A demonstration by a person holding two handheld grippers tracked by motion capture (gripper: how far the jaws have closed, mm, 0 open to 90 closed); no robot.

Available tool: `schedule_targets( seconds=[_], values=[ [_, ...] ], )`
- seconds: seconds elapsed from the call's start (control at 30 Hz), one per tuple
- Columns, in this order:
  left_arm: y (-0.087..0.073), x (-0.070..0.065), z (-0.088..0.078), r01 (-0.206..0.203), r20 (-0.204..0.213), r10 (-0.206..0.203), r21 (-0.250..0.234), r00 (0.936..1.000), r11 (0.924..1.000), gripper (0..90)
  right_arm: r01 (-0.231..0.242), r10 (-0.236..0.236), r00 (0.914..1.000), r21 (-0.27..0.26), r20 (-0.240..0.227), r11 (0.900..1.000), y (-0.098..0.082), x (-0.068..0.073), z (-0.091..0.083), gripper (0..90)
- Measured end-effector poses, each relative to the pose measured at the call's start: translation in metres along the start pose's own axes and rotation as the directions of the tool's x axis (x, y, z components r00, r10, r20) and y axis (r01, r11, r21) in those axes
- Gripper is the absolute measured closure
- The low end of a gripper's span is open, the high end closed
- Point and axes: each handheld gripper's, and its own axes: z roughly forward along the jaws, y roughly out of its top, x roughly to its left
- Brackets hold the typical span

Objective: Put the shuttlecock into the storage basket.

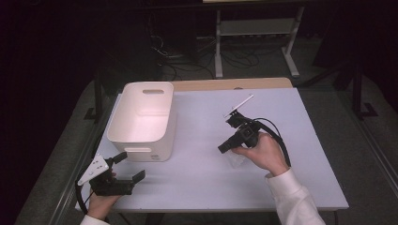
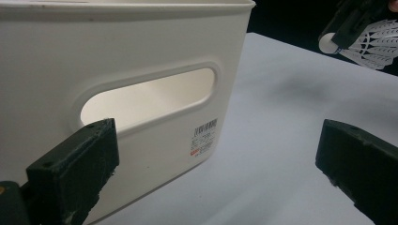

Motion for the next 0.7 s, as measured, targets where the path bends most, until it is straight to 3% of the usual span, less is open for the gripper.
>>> schedule_targets(
  seconds=[0.7],
  values=[
    [0.0,0.0,0.0,-0.001,0.0,0.001,-0.001,1.0,1.0,0.0,0.049,-0.049,0.9988,-0.013,0.003,0.999,0.021,0.013,-0.002,63.9]
  ],
)
